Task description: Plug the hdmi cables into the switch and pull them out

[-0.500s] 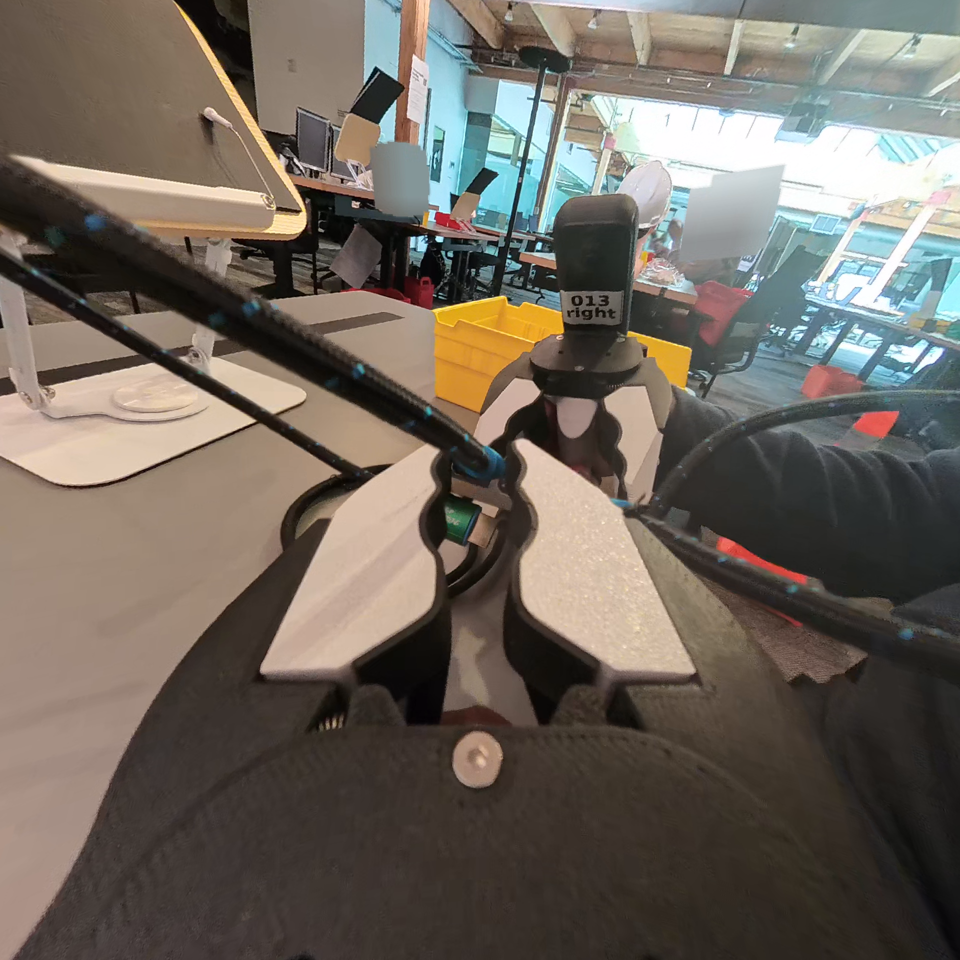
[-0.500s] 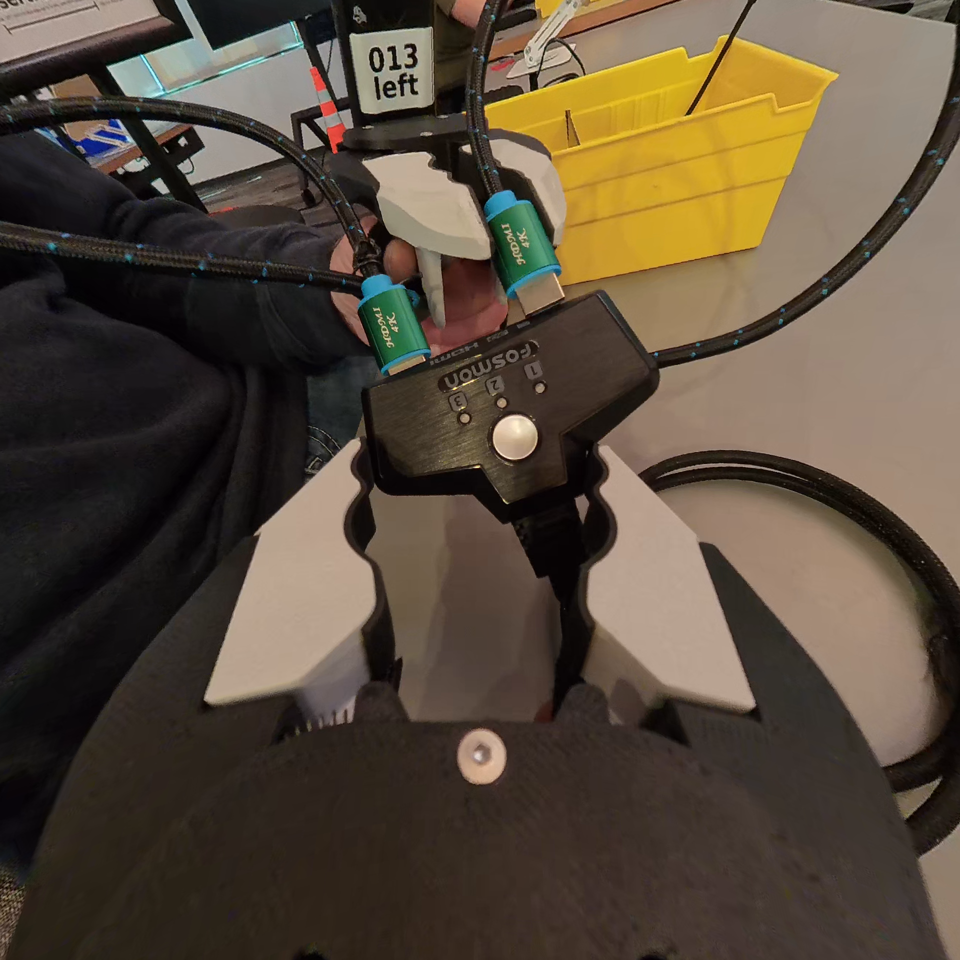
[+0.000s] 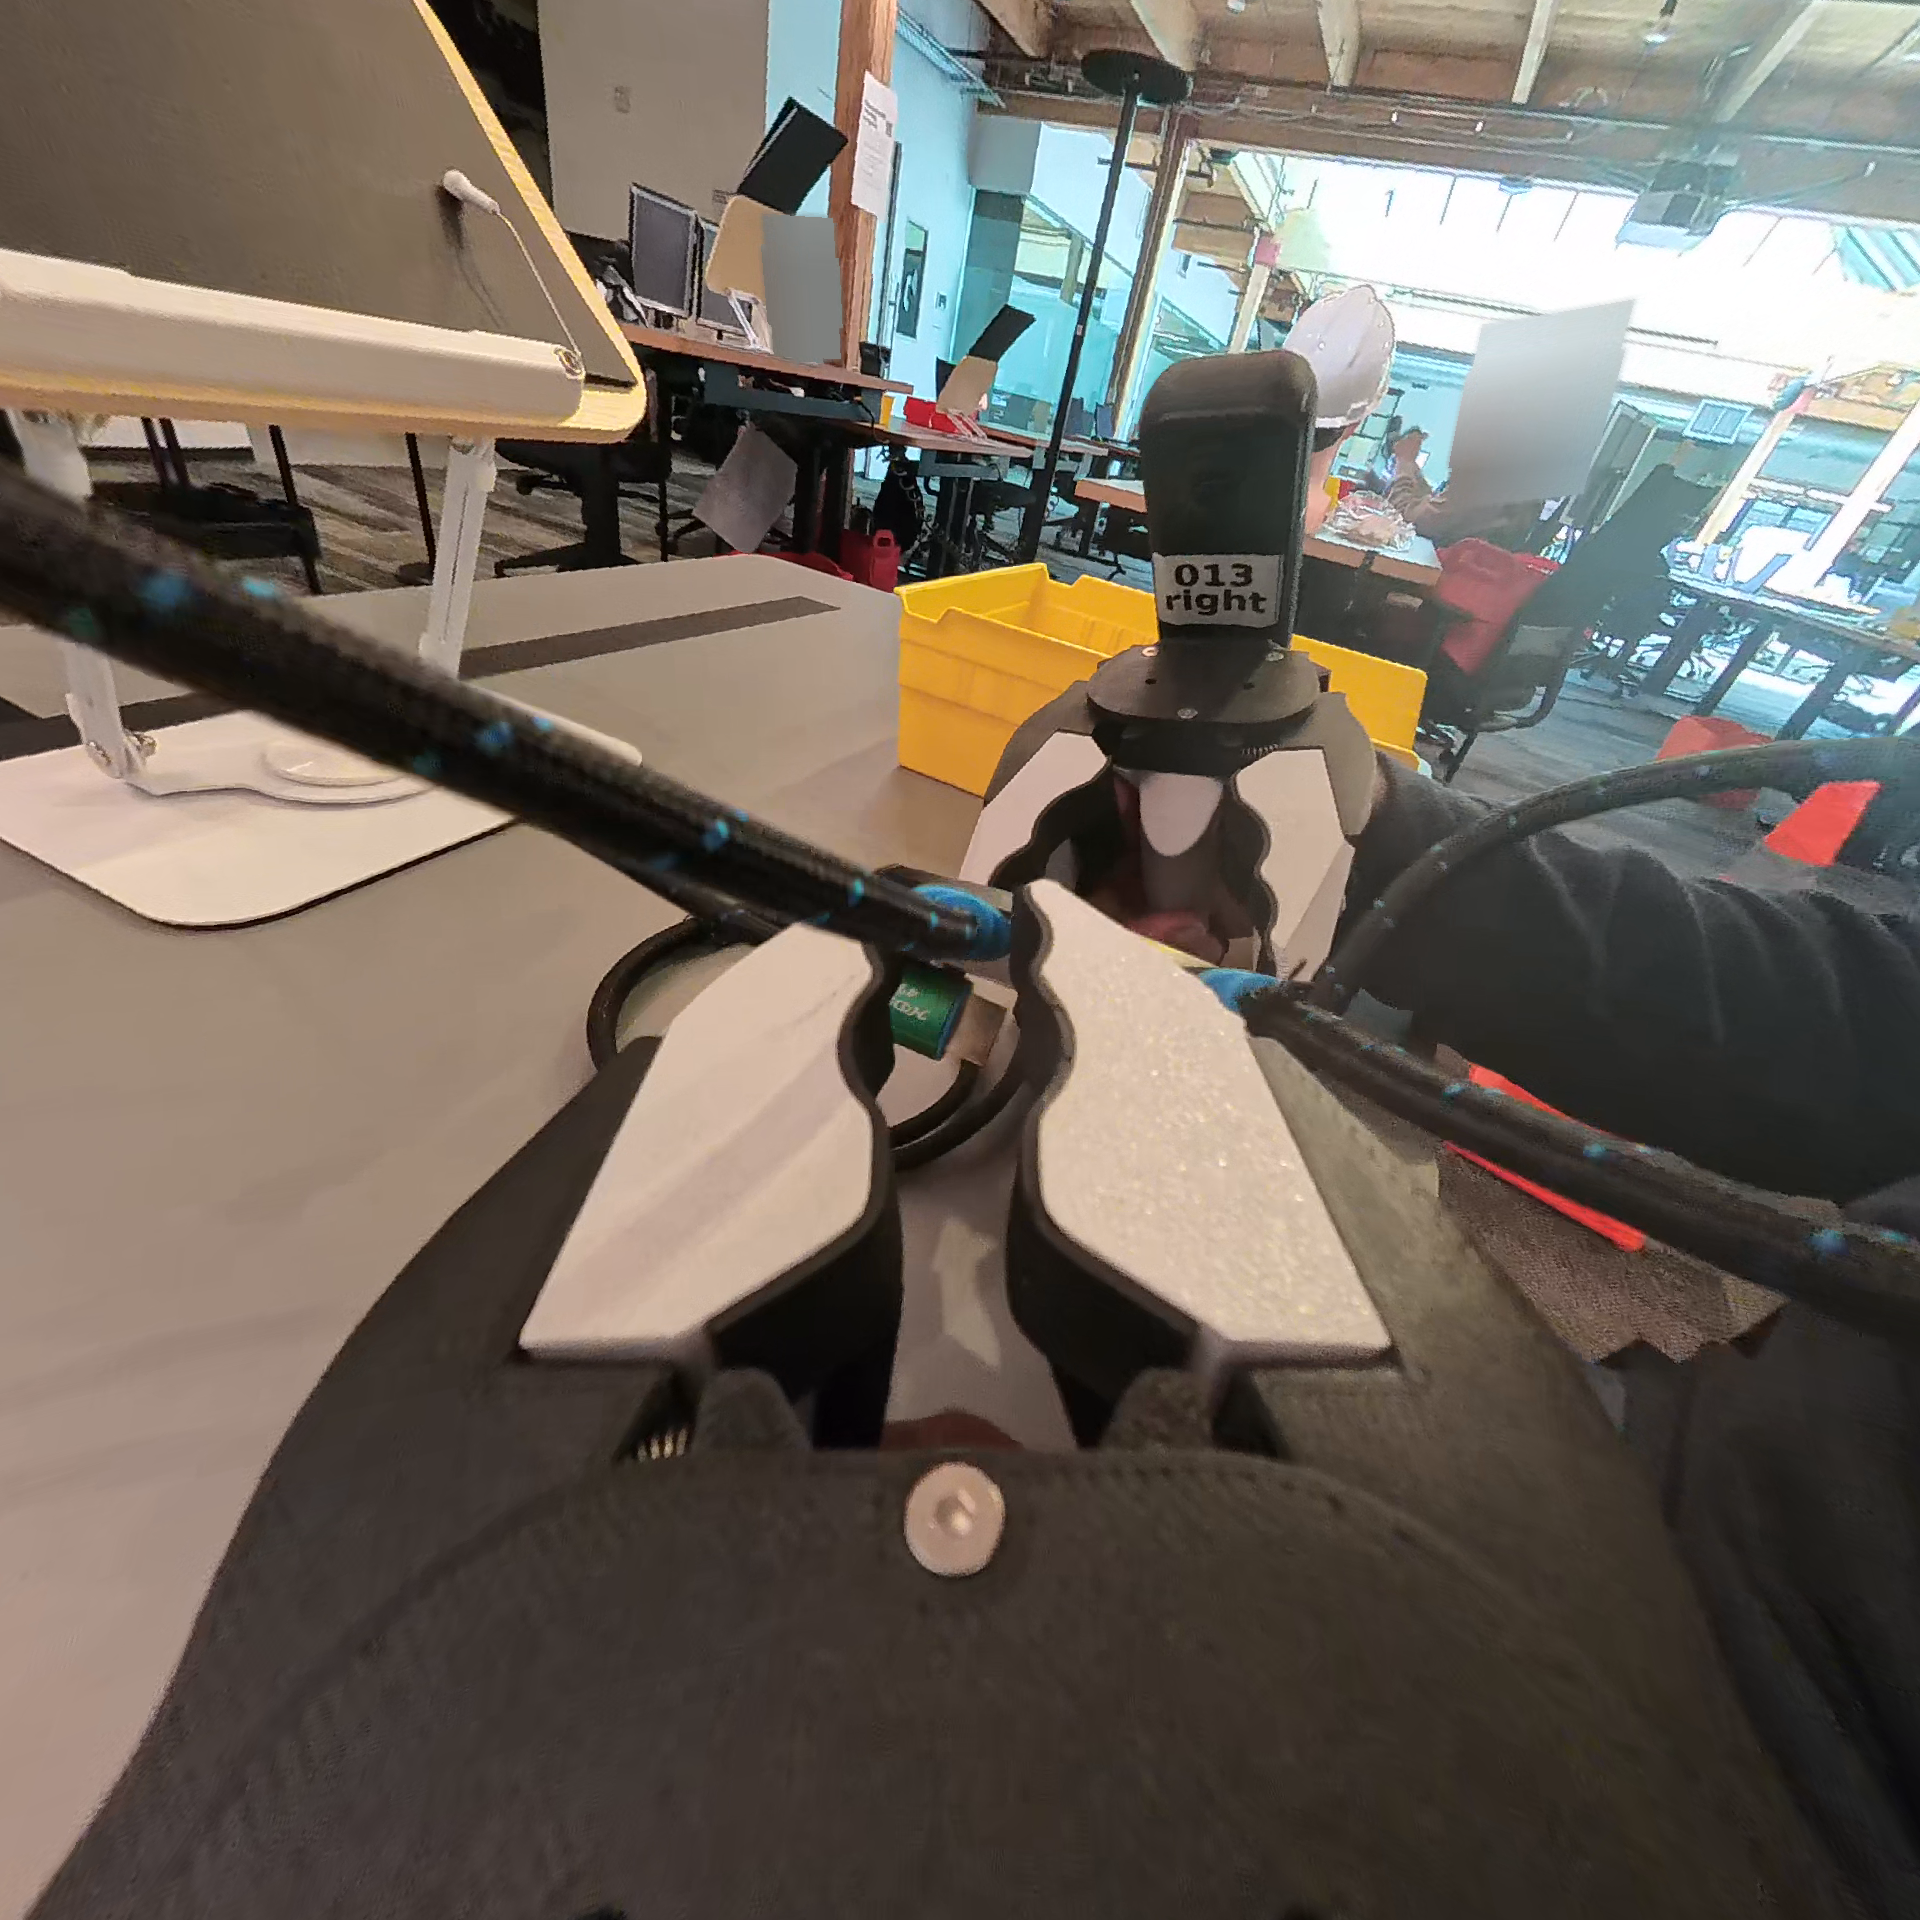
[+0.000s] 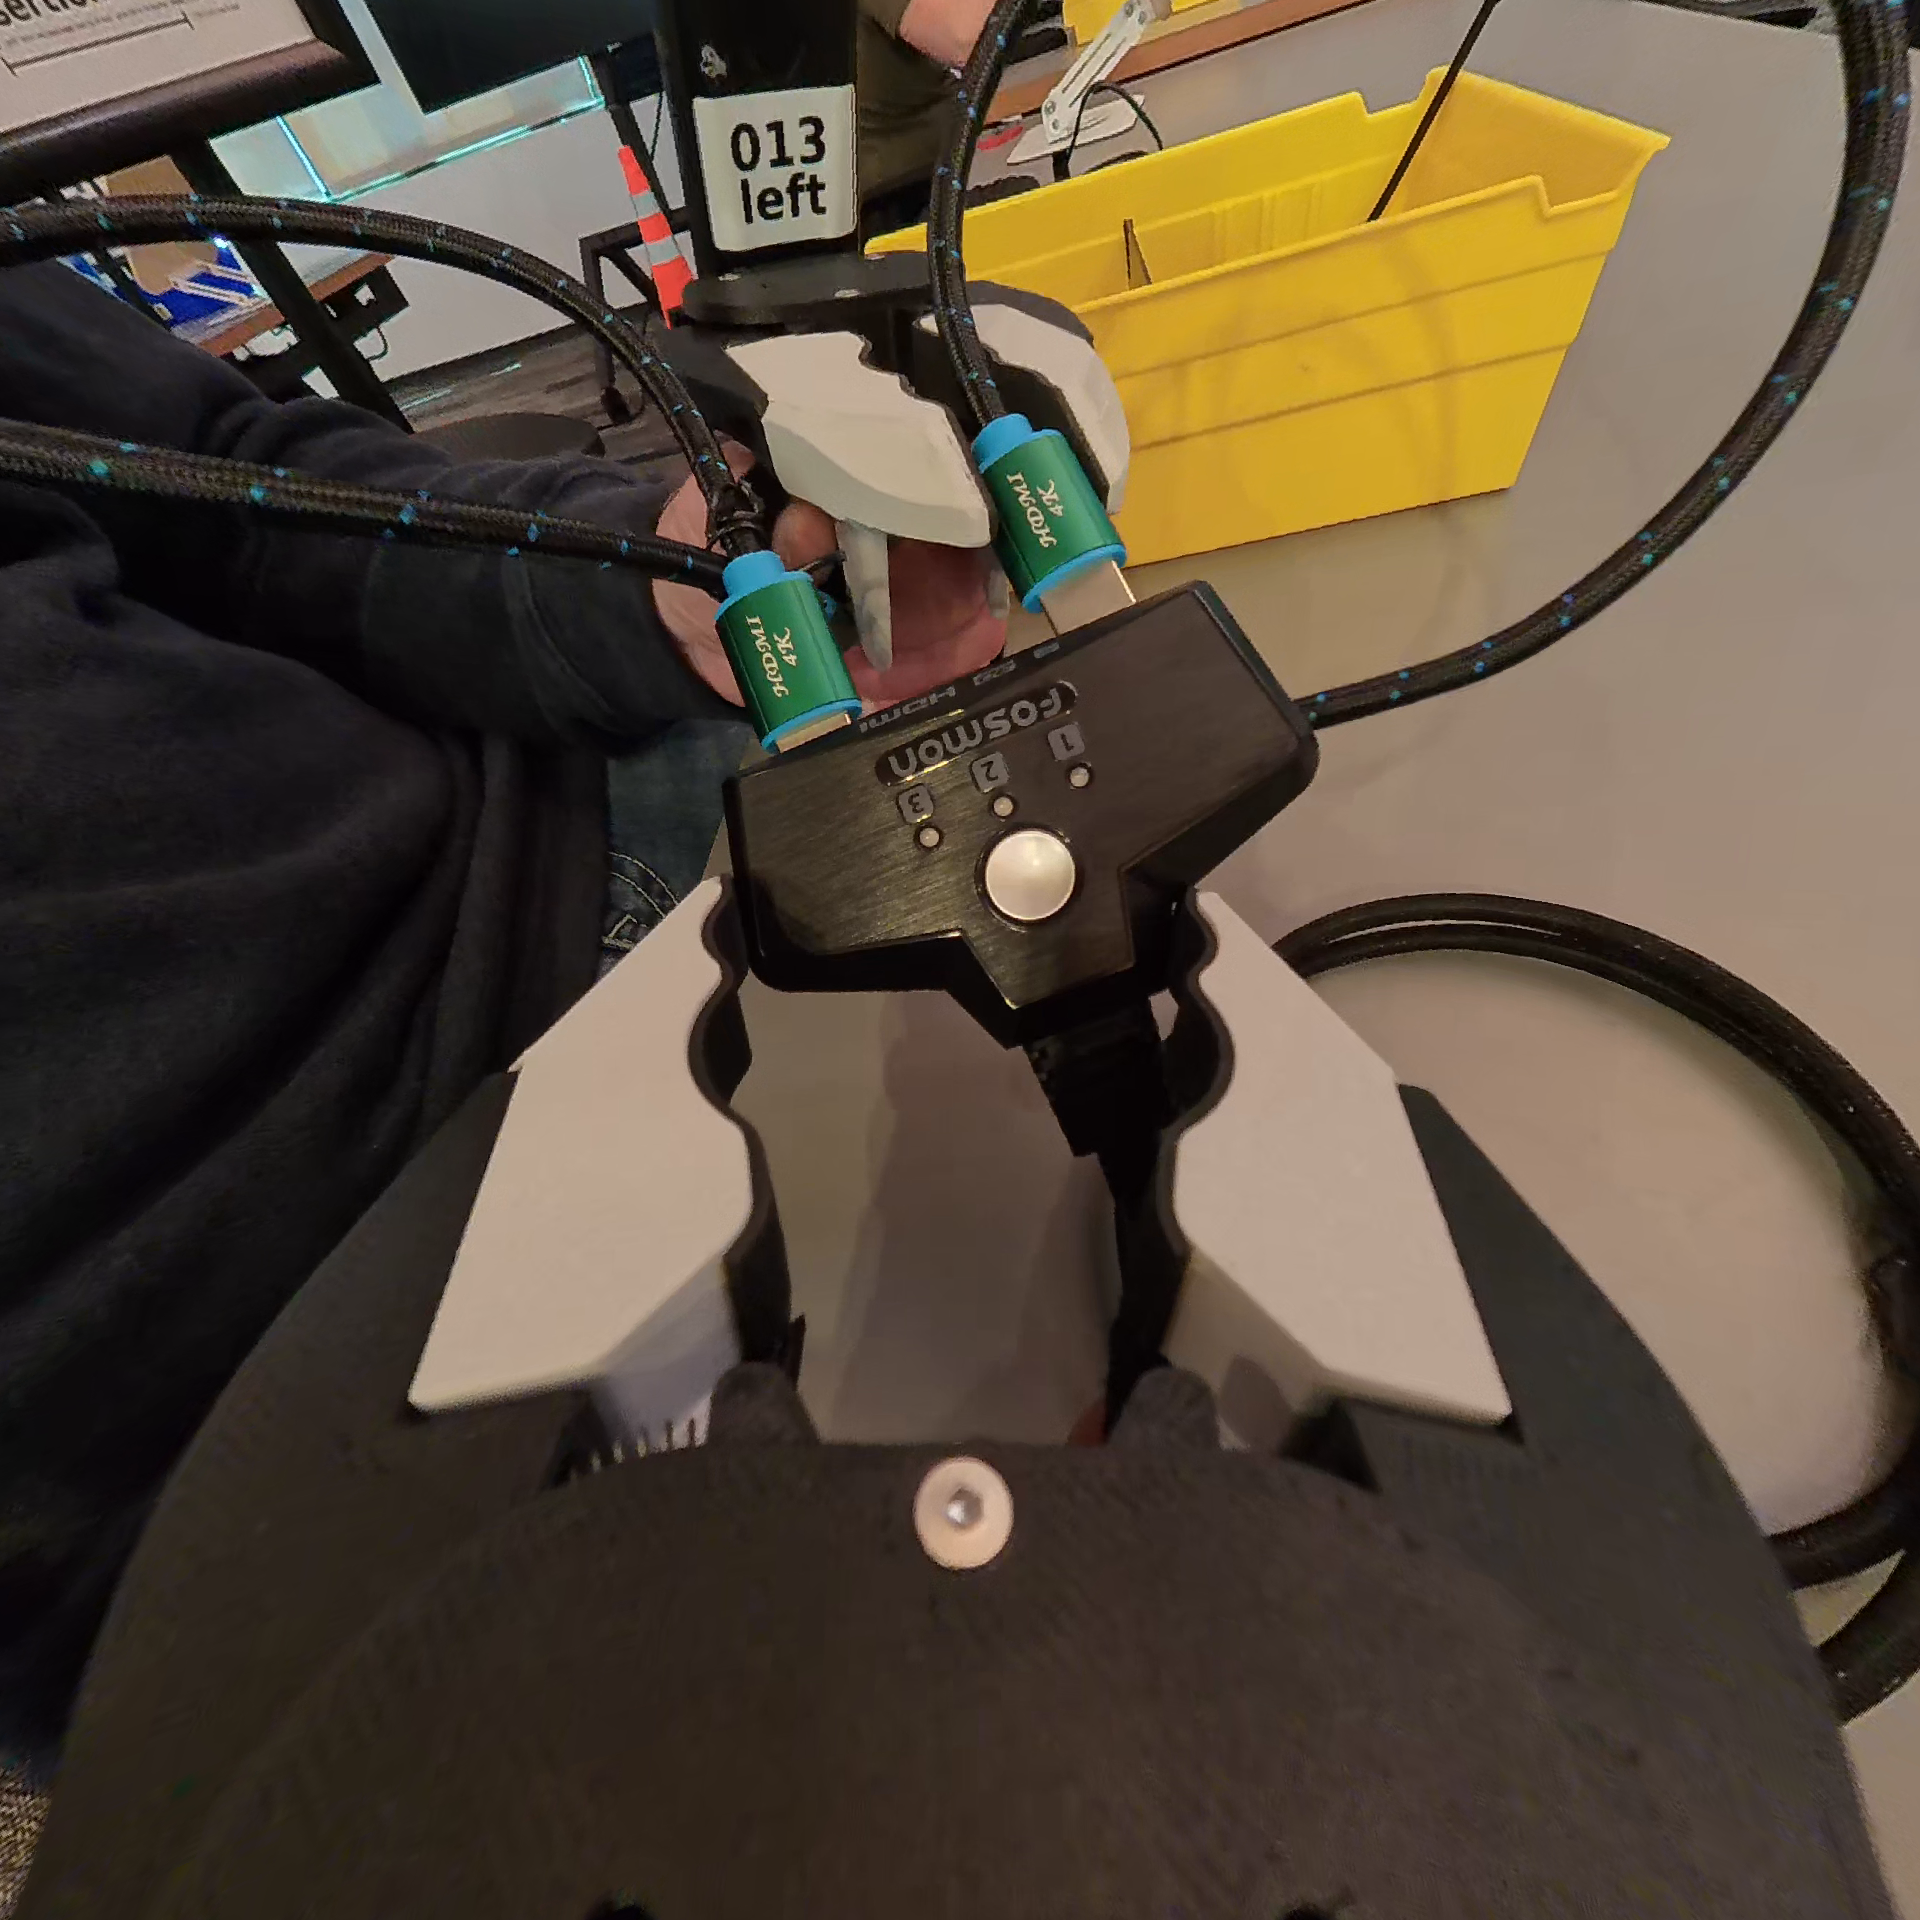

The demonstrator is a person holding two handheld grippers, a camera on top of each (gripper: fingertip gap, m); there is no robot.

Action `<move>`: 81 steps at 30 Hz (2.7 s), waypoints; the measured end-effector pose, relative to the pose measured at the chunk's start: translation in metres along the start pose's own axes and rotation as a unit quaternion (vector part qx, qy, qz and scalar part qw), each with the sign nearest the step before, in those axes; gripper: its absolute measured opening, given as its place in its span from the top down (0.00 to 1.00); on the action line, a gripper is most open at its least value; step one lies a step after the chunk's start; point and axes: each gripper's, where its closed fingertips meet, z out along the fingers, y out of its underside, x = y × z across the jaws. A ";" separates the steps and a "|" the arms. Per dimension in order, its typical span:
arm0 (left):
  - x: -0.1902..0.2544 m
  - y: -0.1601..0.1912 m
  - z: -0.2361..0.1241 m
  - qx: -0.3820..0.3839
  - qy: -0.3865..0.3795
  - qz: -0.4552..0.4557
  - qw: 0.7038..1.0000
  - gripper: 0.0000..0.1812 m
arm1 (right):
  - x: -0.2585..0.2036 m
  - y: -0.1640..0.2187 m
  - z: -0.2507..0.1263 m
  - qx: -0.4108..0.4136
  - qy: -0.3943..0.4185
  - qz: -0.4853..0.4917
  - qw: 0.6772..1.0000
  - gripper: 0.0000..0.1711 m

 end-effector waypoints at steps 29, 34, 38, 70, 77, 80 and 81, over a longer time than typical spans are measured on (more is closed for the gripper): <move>-0.001 0.015 -0.001 -0.052 0.006 -0.013 0.999 0.90 | 0.003 0.010 0.000 -0.061 0.034 -0.048 0.996 0.54; -0.002 0.015 0.000 -0.039 0.003 -0.019 0.999 0.90 | 0.004 0.009 0.001 -0.055 0.035 -0.040 0.997 0.54; -0.003 0.015 0.000 -0.025 -0.004 -0.023 0.999 0.90 | 0.004 0.009 0.001 -0.053 0.036 -0.035 0.997 0.54; -0.003 0.019 0.000 -0.034 0.006 -0.027 0.999 0.89 | 0.004 0.010 0.001 -0.089 0.050 -0.061 0.993 0.54; -0.002 0.018 0.001 -0.024 -0.004 -0.019 1.000 0.89 | 0.003 0.008 0.002 -0.089 0.057 -0.063 0.992 0.54; -0.003 0.017 0.001 -0.014 -0.004 -0.024 1.000 0.89 | 0.004 0.007 0.002 -0.088 0.059 -0.064 0.992 0.54; -0.003 0.017 0.001 -0.011 -0.004 -0.027 1.000 0.89 | 0.004 0.007 0.002 -0.088 0.059 -0.063 0.992 0.54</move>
